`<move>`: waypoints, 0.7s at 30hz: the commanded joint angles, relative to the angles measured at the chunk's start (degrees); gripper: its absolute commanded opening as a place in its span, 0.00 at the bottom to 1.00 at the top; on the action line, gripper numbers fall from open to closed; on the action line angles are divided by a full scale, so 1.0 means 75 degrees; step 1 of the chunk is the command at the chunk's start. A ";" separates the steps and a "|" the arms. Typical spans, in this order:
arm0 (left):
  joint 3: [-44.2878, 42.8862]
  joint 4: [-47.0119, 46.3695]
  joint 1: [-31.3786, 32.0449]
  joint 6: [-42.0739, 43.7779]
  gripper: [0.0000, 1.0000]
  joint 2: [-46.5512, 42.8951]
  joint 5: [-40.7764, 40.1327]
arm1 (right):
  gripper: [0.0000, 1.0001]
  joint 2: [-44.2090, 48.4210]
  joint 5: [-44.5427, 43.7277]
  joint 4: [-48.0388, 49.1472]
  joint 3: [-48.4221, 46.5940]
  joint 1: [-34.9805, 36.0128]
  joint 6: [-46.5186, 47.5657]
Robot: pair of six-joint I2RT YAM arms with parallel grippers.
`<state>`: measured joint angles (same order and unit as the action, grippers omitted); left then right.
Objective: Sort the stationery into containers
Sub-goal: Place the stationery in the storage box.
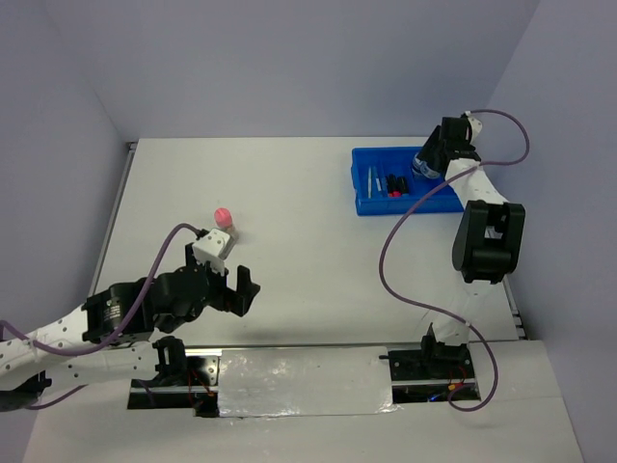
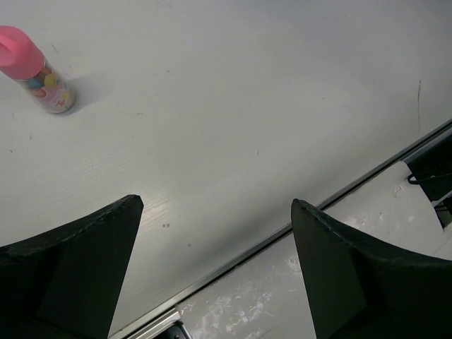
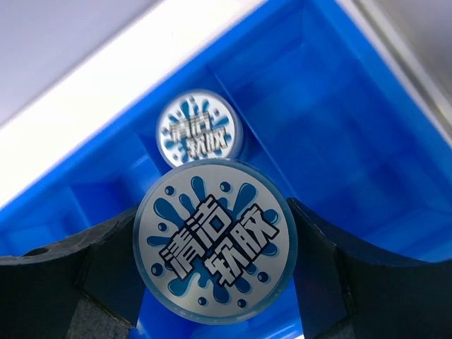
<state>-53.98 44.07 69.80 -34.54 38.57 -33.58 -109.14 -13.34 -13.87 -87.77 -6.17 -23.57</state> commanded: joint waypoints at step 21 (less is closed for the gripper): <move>0.0025 -0.0076 -0.0014 0.0153 0.99 0.0260 -0.0046 | 0.50 -0.0202 0.0467 -0.0213 -0.0263 -0.0114 -0.0033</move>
<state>-53.98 44.58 69.80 -34.48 41.65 -33.61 -111.04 -9.19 -16.40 -87.70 -6.63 -23.33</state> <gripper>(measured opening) 0.994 0.749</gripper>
